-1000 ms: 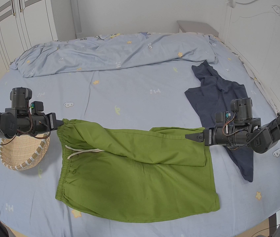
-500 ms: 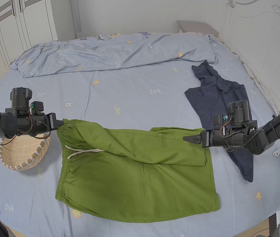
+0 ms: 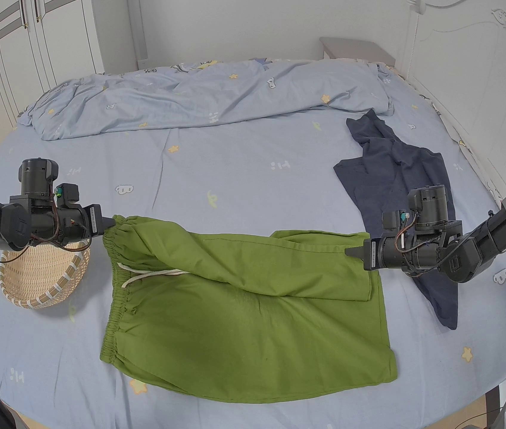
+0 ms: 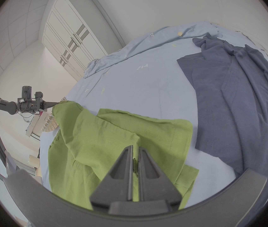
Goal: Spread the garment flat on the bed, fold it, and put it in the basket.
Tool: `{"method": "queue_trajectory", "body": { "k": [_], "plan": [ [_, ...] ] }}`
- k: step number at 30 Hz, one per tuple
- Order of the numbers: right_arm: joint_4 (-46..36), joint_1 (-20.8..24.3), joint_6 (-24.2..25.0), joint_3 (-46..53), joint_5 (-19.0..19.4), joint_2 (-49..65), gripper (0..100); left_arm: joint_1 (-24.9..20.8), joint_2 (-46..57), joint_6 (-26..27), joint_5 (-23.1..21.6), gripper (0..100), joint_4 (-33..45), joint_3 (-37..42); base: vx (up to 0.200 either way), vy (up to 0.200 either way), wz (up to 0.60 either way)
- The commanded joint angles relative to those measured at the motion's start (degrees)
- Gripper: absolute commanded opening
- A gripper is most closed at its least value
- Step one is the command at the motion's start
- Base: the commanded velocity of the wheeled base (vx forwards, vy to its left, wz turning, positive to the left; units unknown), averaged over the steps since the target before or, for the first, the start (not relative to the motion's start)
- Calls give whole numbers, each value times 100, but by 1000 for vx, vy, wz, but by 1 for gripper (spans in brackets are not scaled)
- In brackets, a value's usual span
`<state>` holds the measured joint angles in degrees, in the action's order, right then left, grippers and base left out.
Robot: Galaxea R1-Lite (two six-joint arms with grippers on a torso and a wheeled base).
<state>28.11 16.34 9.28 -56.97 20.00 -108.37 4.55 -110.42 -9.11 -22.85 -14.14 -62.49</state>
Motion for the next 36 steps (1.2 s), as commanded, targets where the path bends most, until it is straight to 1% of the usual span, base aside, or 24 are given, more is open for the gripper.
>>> {"method": "queue_trajectory", "body": {
  "k": [1, 9, 13, 14, 15, 16, 17, 18, 19, 20, 21, 22, 24, 25, 26, 27, 28, 31, 32, 33, 36],
  "plan": [
    [1, -16, 4, 1, 3, 1, 0, 2, -14, -3, -1, 0, -1, 0, 0, 0, 0],
    [-16, 1, 13, 54, -32, 62, 0, 11, -14, -12, -9, 0, -1, 0, 0, 0, 0],
    [-148, 107, 4, 239, -76, 607, 0, 46, -50, -30, -9, 0, -1, -35, 0, 0, 0],
    [-306, 247, -5, 327, -76, 923, 0, 55, -50, -30, -18, 0, -1, -44, 0, 0, 0],
    [-359, 300, -5, 344, -84, 1011, 0, 55, -58, -39, -18, 0, -1, -44, 0, 0, 0],
    [-860, 537, -5, 362, -84, 1591, 0, 55, -58, -39, -27, 0, -1, -35, 0, 0, 0],
    [-913, 555, -5, 353, -84, 1626, 0, 55, -58, -39, -27, 0, -1, -35, 0, 0, 0],
    [-1458, 748, 4, 283, -128, 2013, 0, 37, -76, -39, -27, 0, -1, -18, 0, 0, 0],
    [-2003, 1003, 4, 142, -331, 2365, 0, 37, -76, -39, -27, 0, -1, -18, 0, 0, 0],
    [-2099, 1056, 4, 107, -392, 2418, 0, 37, -85, -39, -27, 0, -1, -18, 0, 0, 0],
    [-2556, 1390, 22, -60, -796, 2664, 0, 55, -85, -39, -27, 0, -1, -18, 0, 0, 0],
    [-2767, 1601, 13, -130, -1051, 2778, 0, 64, -85, -47, -27, 0, -1, -35, 0, 0, 0],
    [-3005, 1944, 22, -201, -1420, 2980, 0, 90, -85, -56, -36, 0, -1, -44, 0, 0, 0],
    [-3048, 2040, 22, -218, -1491, 3042, 0, 90, -85, -74, -36, 0, -1, -44, 0, 0, 0],
    [-3119, 2286, 22, -236, -1605, 3173, 0, 99, -85, -91, -36, 0, -1, -53, 0, 0, 0],
    [-3136, 2357, 22, -245, -1623, 3217, 0, 99, -85, -100, -36, 0, -1, -53, 0, 0, 0],
    [-3215, 2559, 48, -315, -1684, 3332, 0, 99, -85, -118, -36, 0, -1, -53, 0, 0, 0],
    [-3505, 2919, 189, -561, -1825, 3472, 0, 99, -94, -118, -36, 0, -1, -44, 0, 0, 0],
    [-3505, 2919, 189, -561, -1825, 3472, 0, 99, -94, -118, -36, 0, -1, -44, 0, 0, 0],
    [-3699, 3104, 224, -728, -1886, 3543, 0, 99, -94, -118, -36, 0, -1, -53, 0, 0, 0],
    [-3822, 3183, 250, -913, -1895, 3543, 0, 125, -85, -118, -36, 0, -1, -53, 0, 0, 0]
  ]
}}
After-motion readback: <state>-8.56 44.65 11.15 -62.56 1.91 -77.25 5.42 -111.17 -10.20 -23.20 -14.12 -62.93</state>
